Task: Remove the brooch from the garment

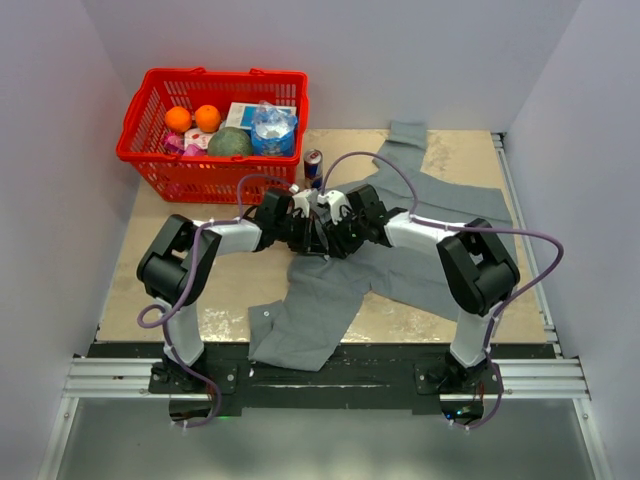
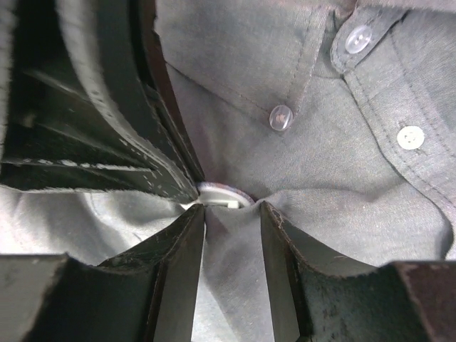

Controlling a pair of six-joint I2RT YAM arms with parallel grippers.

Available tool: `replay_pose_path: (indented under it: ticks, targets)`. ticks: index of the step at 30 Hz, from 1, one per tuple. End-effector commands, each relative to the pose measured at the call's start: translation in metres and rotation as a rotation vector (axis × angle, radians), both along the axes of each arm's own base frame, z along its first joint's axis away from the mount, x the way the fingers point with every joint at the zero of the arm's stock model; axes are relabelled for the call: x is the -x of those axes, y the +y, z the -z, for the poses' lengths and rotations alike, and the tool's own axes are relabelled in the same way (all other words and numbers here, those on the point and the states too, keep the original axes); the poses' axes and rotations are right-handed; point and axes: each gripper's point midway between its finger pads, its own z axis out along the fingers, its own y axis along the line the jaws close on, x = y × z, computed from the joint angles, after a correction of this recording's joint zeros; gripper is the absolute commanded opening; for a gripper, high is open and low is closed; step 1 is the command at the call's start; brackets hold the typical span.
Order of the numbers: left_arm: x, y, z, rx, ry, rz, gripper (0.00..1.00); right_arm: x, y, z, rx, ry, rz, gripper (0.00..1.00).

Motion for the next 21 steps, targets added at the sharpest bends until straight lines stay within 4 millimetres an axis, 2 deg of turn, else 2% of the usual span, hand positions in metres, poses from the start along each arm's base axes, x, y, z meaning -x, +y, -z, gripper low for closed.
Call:
replay_pose_path:
  ticks: [1, 8, 21]
  targets:
    - [-0.009, -0.007, -0.013, 0.035, -0.045, 0.029, 0.0, -0.016, 0.005, -0.008, 0.001, -0.044, 0.005, 0.41]
    - [-0.01, -0.009, -0.013, 0.039, -0.041, 0.037, 0.0, -0.015, 0.001, -0.006, 0.018, -0.052, 0.001, 0.38]
    - [-0.008, -0.015, -0.012, 0.077, -0.018, 0.064, 0.0, -0.032, 0.004, 0.0, 0.066, -0.092, 0.008, 0.33]
